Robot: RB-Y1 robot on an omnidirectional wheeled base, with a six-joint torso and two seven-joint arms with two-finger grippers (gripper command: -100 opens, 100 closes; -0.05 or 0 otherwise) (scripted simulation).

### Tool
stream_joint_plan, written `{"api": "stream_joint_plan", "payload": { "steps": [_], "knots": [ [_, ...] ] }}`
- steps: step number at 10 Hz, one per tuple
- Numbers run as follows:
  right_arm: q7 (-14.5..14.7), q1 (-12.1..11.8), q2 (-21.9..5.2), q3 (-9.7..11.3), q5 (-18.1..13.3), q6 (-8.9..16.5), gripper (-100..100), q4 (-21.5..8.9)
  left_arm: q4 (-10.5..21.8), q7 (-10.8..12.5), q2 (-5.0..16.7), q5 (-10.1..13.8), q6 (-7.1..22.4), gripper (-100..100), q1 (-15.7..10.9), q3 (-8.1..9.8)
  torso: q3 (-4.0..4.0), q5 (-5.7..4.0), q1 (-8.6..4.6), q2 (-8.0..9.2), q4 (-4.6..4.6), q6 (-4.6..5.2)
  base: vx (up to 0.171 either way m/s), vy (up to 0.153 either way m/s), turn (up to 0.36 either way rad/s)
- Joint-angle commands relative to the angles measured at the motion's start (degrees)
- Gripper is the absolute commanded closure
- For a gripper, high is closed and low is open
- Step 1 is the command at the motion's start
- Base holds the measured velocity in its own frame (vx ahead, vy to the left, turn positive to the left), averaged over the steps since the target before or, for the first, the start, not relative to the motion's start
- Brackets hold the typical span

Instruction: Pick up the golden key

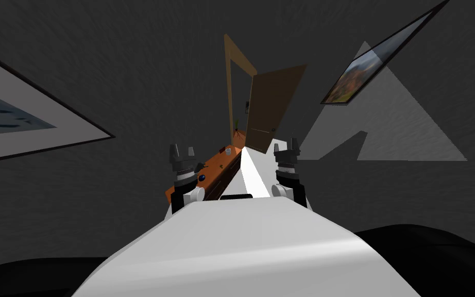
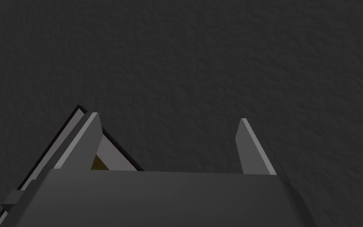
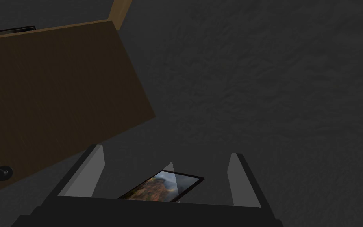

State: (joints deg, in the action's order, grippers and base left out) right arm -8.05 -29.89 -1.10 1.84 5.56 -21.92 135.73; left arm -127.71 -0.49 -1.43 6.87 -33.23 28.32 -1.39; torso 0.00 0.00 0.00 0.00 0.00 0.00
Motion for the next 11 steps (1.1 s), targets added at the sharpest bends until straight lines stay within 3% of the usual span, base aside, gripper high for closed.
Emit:
{"api": "stream_joint_plan", "payload": {
  "steps": [1, 6, 11],
  "knots": [
    [0.0, 0.0, 0.0, 0.0, 0.0, 0.0, 0, 0.0, 0.72, -0.03, 1.83, -0.14, 0.55, -100, -0.23, 0.02, 0.0, 0.0, 0.0, 0.0, 0.0, 0.0, -0.003, -0.01, -0.005],
    [0.0, 0.0, 0.0, 0.0, 0.0, 0.0, 0, 0.0, 5.87, -0.28, 7.91, -1.16, 4.75, -100, -1.83, 0.09, 0.03, -0.03, -0.16, 0.06, 0.01, 0.01, -0.014, -0.039, -0.01],
    [0.0, 0.0, 0.0, 0.0, 0.0, 0.0, 0, 0.0, 12.26, -0.69, 10.21, -2.42, 10.19, -100, -3.8, 0.1, 0.05, -0.05, -0.19, 0.07, 0.02, 0.0, -0.026, -0.055, -0.014]
  ]
}}
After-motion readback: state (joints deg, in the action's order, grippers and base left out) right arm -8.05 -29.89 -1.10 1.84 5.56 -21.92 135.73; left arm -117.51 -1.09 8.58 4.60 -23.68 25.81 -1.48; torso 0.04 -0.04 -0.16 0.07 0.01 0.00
